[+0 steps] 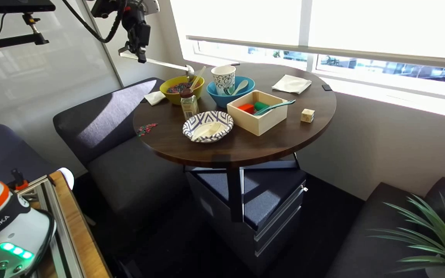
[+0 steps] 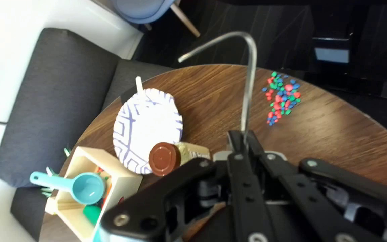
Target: Put the ladle in the yellow bowl
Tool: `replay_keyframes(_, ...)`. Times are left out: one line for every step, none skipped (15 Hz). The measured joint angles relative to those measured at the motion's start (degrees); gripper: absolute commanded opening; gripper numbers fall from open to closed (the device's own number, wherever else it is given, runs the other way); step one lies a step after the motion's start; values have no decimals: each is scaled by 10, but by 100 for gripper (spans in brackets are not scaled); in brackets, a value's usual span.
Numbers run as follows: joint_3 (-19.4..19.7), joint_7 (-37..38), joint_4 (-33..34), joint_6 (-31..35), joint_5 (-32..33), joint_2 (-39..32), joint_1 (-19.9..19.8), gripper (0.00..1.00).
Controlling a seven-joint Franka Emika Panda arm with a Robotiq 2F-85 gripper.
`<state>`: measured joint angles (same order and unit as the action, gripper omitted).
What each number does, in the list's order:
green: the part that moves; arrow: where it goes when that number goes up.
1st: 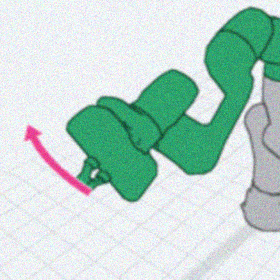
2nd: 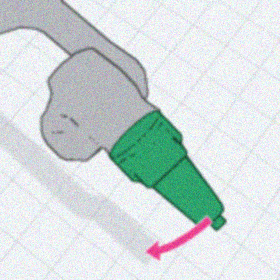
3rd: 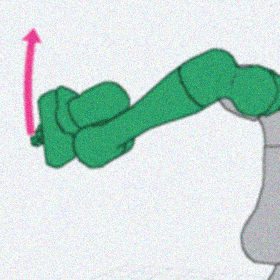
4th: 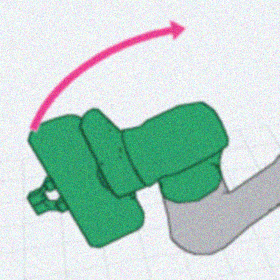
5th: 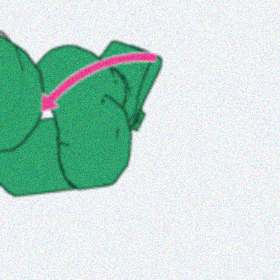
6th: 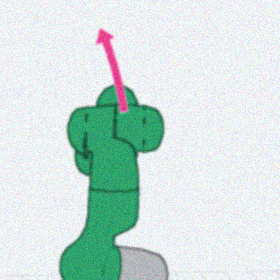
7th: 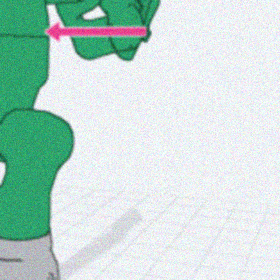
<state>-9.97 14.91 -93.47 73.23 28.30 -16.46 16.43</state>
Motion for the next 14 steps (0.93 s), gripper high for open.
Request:
replay_keyframes(0,2,0,12,27,-9,6,1)
replay_keyframes(0,3,0,22,51,-17,12,1)
replay_keyframes(0,5,0,23,70,-23,17,1)
replay_keyframes(0,5,0,23,86,-28,21,1)
replay_keyframes(0,6,0,21,99,-32,24,1)
replay_keyframes(0,4,0,18,108,-36,25,1)
replay_keyframes(0,1,-1,13,113,-39,26,1)
replay_keyframes(0,-7,-1,7,114,-42,26,1)
replay_keyframes(0,-18,-1,-4,114,-45,25,1)
replay_keyframes(0,-35,-2,-21,114,-47,23,1)
replay_keyframes(0,-54,-2,-40,114,-49,22,1)
replay_keyframes(0,-75,-2,-56,112,-49,21,1)
replay_keyframes(-1,-96,-1,-72,108,-50,21,1)
replay_keyframes(-2,-117,0,-87,104,-50,20,1)
